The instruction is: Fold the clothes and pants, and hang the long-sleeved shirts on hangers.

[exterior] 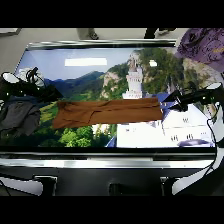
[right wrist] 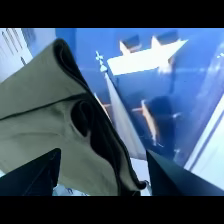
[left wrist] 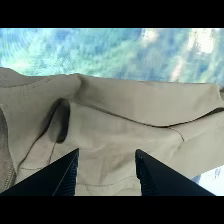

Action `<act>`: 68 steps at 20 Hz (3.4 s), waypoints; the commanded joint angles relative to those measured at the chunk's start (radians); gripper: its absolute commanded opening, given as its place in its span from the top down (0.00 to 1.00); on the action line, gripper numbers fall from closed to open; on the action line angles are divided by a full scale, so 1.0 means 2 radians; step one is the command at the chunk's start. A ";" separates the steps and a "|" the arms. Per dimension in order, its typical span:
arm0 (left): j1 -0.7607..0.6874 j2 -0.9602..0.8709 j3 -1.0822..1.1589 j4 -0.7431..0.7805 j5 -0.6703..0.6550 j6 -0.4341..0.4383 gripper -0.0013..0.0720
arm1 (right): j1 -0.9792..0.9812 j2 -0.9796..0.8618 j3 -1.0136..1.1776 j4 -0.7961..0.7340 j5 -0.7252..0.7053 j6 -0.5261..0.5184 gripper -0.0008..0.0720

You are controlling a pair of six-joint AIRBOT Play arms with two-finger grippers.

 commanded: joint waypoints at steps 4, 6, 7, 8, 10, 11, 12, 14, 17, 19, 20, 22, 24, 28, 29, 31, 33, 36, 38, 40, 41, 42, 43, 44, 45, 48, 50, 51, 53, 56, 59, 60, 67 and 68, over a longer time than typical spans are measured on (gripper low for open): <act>0.000 0.003 0.001 0.001 0.001 -0.004 0.41 | -0.006 -0.045 0.001 0.069 0.010 -0.035 0.16; 0.000 0.003 0.001 0.001 0.001 -0.004 0.41 | -0.006 -0.051 0.001 0.080 0.011 -0.036 0.16; 0.000 0.003 0.001 0.001 0.001 -0.004 0.41 | -0.003 -0.052 0.001 0.078 0.011 -0.038 0.16; 0.000 0.003 0.001 0.001 0.001 -0.004 0.41 | 0.001 -0.053 0.001 0.076 0.011 -0.039 0.16; 0.000 0.003 0.001 0.001 0.001 -0.004 0.41 | 0.017 -0.056 0.001 0.065 0.010 -0.043 0.16; 0.000 0.003 0.001 0.001 0.001 -0.004 0.41 | 0.027 -0.056 0.001 0.054 0.008 -0.043 0.16; 0.000 0.003 0.001 0.001 0.001 -0.004 0.42 | 0.035 -0.056 0.001 0.043 0.004 -0.042 0.16; 0.000 0.003 0.001 0.001 0.001 -0.004 0.41 | 0.050 -0.056 0.001 0.032 -0.010 -0.041 0.29; 0.000 0.003 0.001 0.001 0.001 -0.004 0.42 | 0.063 -0.056 0.001 0.029 -0.041 -0.040 0.67; 0.000 0.003 0.001 0.001 0.001 -0.004 0.55 | 0.065 -0.055 0.001 0.028 -0.046 -0.041 0.89; -0.001 0.003 0.001 0.000 0.001 -0.004 0.80 | 0.065 -0.052 0.001 0.025 -0.044 -0.039 0.95; -0.008 0.002 0.001 0.000 0.001 -0.003 0.96 | 0.065 -0.035 0.001 0.004 -0.041 -0.024 0.95; -0.026 -0.001 0.001 0.000 0.003 -0.004 0.96 | 0.065 -0.006 0.001 -0.022 -0.029 -0.003 0.95; -0.107 -0.020 0.000 -0.002 0.060 -0.052 0.96 | 0.065 0.075 0.001 -0.089 0.000 0.043 0.95; -0.134 -0.028 0.000 -0.012 0.087 -0.065 0.96 | 0.065 0.095 0.001 -0.107 0.006 0.056 0.95; -0.184 -0.045 0.001 -0.050 0.130 -0.070 0.96 | 0.065 0.135 0.001 -0.135 0.020 0.073 0.95; -0.235 -0.066 0.001 -0.091 0.163 -0.070 0.96 | 0.065 0.172 0.001 -0.153 0.031 0.084 0.95; -0.308 -0.098 0.001 -0.154 0.203 -0.069 0.96 | 0.065 0.217 0.001 -0.167 0.051 0.102 0.95; -0.349 -0.118 0.001 -0.189 0.221 -0.069 0.96 | 0.065 0.241 0.001 -0.172 0.063 0.115 0.95; -0.383 -0.140 0.015 -0.205 0.221 -0.069 0.96 | 0.065 0.263 0.001 -0.172 0.068 0.121 0.95; -0.398 -0.152 0.028 -0.210 0.220 -0.069 0.96 | 0.065 0.272 0.001 -0.172 0.072 0.126 0.95; -0.410 -0.163 0.043 -0.213 0.221 -0.069 0.96 | 0.065 0.281 0.001 -0.172 0.077 0.127 0.95; -0.421 -0.177 0.063 -0.216 0.220 -0.070 0.96 | 0.065 0.290 0.001 -0.172 0.082 0.130 0.95; -0.430 -0.189 0.083 -0.225 0.221 -0.070 0.96 | 0.065 0.296 0.001 -0.172 0.086 0.130 0.95; -0.437 -0.205 0.107 -0.237 0.221 -0.070 0.96 | 0.065 0.303 0.001 -0.172 0.089 0.132 0.95; -0.457 -0.248 0.172 -0.264 0.222 -0.089 0.96 | 0.065 0.311 0.001 -0.172 0.097 0.140 0.95; -0.473 -0.272 0.210 -0.266 0.224 -0.106 0.96 | 0.065 0.311 0.001 -0.172 0.099 0.142 0.95; -0.482 -0.282 0.225 -0.266 0.226 -0.114 0.96 | 0.065 0.311 0.001 -0.172 0.098 0.146 0.95; -0.494 -0.296 0.249 -0.270 0.229 -0.115 0.96 | 0.065 0.311 0.001 -0.172 0.097 0.147 0.95; -0.484 -0.295 0.252 -0.270 0.222 -0.114 0.96 | 0.065 0.311 0.001 -0.186 0.088 0.147 0.95; -0.442 -0.285 0.252 -0.267 0.150 -0.083 0.96 | 0.065 0.310 0.001 -0.206 0.066 0.146 0.95; -0.425 -0.278 0.252 -0.249 0.121 -0.080 0.96 | 0.065 0.307 0.001 -0.202 0.061 0.147 0.95; -0.289 -0.159 0.252 -0.025 -0.031 -0.096 0.96 | 0.128 0.271 0.001 -0.101 -0.006 0.177 0.95; -0.269 -0.139 0.252 0.000 -0.045 -0.101 0.96 | 0.157 0.266 0.001 -0.101 -0.017 0.187 0.95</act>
